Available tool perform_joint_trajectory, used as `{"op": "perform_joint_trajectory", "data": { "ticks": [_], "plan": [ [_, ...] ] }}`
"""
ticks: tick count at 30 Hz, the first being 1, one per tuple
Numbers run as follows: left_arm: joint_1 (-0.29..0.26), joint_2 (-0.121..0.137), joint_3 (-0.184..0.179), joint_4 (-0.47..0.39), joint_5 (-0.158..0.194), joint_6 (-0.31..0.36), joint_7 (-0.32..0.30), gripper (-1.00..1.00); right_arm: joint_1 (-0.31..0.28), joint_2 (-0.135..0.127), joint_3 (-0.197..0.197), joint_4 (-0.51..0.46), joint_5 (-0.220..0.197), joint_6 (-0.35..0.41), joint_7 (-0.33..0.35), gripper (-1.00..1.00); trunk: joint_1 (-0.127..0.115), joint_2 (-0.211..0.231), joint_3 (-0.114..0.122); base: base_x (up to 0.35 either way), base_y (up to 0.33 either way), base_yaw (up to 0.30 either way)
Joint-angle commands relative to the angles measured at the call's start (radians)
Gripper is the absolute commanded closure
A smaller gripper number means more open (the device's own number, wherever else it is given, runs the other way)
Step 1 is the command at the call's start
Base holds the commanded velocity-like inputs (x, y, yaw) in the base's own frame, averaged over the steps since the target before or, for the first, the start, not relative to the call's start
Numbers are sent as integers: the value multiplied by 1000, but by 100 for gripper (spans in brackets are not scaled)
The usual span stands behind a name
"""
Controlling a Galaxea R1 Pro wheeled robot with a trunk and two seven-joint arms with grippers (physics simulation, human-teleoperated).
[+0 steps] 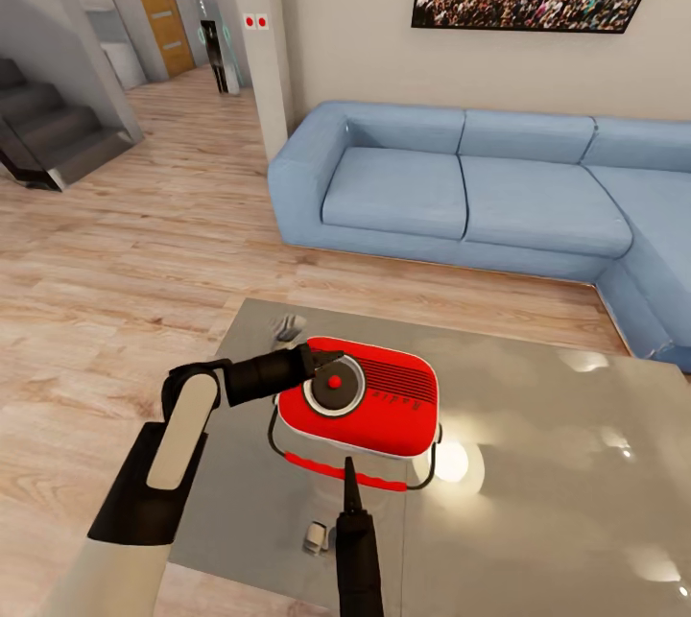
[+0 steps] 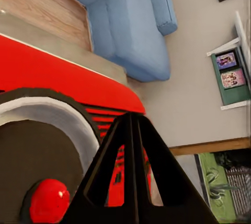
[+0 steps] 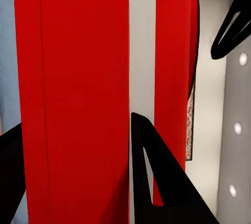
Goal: Turn on the radio receiver that's on the table in the living room.
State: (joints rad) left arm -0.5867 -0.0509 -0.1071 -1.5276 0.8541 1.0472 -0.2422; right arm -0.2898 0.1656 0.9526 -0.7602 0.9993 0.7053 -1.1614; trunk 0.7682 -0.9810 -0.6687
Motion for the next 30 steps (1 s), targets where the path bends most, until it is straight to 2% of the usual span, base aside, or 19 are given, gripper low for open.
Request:
{"op": "perform_joint_trajectory", "data": {
  "ticks": [1, 3, 6, 19, 21, 25, 30],
  "plan": [
    [0, -9, -22, 2, 0, 0, 4, 100, 0, 0, 1, -1, 5, 11, 1, 100, 0, 0, 0, 0, 0, 0],
    [0, -17, -58, 4, 0, 0, 23, 100, 0, 0, 1, -1, 5, 16, 1, 100, 0, 0, 0, 0, 0, 0],
    [0, -20, -76, 10, 3, 0, 56, 100, 0, 0, 2, -1, 5, 17, 2, 100, 0, 0, 0, 0, 0, 0],
    [0, -14, -81, 19, 12, 0, 64, 100, 0, -4, -2, 1, 3, 15, 8, 100, 0, 0, 0, 0, 0, 0],
    [0, -12, -81, 18, 22, 0, 64, 100, 0, -4, -3, 3, 0, 14, 13, 100, 0, 0, 0, 0, 0, 0],
    [0, -9, -80, 18, 71, 0, 64, 100, 0, -4, -5, 4, -2, 14, 17, 100, 0, 0, 0, 0, 0, 0],
    [0, -9, -80, 18, 80, 0, 64, 100, 0, -4, -5, 4, -1, 14, 17, 100, 0, 0, 0, 0, 0, 0]
  ]
}}
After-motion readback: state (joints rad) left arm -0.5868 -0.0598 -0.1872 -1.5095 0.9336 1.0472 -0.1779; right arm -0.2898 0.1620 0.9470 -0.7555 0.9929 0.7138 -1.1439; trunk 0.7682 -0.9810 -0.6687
